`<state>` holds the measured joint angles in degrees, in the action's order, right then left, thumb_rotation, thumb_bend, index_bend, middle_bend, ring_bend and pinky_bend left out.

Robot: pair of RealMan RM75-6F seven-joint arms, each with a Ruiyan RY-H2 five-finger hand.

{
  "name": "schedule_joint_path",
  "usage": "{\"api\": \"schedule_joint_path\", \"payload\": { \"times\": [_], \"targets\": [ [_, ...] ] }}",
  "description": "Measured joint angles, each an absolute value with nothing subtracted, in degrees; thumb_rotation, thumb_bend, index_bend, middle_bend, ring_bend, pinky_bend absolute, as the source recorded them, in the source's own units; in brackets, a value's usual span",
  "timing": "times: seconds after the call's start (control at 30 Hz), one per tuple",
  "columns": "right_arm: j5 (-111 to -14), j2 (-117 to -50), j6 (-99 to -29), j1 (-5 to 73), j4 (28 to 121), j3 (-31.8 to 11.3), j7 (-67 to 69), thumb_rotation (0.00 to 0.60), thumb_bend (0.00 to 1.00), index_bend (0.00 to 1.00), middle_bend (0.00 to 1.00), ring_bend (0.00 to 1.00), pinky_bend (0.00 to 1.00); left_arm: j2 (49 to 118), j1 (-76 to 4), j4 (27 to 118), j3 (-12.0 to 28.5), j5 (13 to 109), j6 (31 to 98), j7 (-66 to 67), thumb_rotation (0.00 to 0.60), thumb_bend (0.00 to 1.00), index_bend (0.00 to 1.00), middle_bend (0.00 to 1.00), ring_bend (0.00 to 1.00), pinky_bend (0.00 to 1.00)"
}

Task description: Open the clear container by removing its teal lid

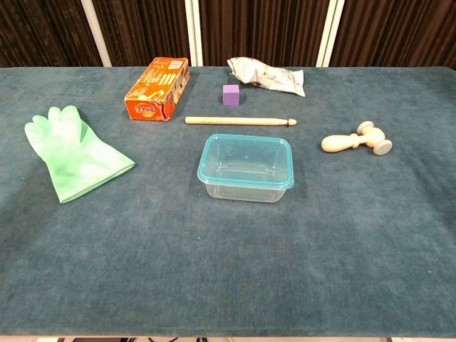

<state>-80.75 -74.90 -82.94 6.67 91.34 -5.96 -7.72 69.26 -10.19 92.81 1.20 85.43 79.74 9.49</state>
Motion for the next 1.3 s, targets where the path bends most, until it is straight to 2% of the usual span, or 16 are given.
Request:
{"api": "schedule_joint_path", "payload": {
  "times": [0.47,0.8,1.03,1.3],
  "targets": [
    [-80.61,-75.0,-82.82,6.65,91.68,-5.89,-7.87,0.6,0.19,0.0,0.0,0.0,0.0,69.1,-10.43,92.99,0.97,85.37,78.85,8.7,0.6,0.0,0.0,0.0,0.0,0.0],
    [-80.23,-74.74,-82.49,6.64,91.88,-5.94,-7.48,0.6,0.19,0.0,0.0,0.0,0.0,68.37,-11.84,96.3,1.46,85.93,77.47,7.86,0.6,0.0,0.0,0.0,0.0,0.0],
    [-80.09,-74.58,-82.29,6.6,92.25,-5.87,-7.23,0.6,0.19,0.0,0.0,0.0,0.0,66.55,-16.33,102.2,3.22,84.38,70.55,8.17,0.6,0.0,0.0,0.0,0.0,0.0],
    [-79.78,-74.39,-82.18,6.55,92.62,-5.92,-7.12,0.6,0.19,0.0,0.0,0.0,0.0,66.74,-24.78,109.55,7.73,74.75,60.15,14.93,0.6,0.0,0.0,0.0,0.0,0.0]
  ]
}}
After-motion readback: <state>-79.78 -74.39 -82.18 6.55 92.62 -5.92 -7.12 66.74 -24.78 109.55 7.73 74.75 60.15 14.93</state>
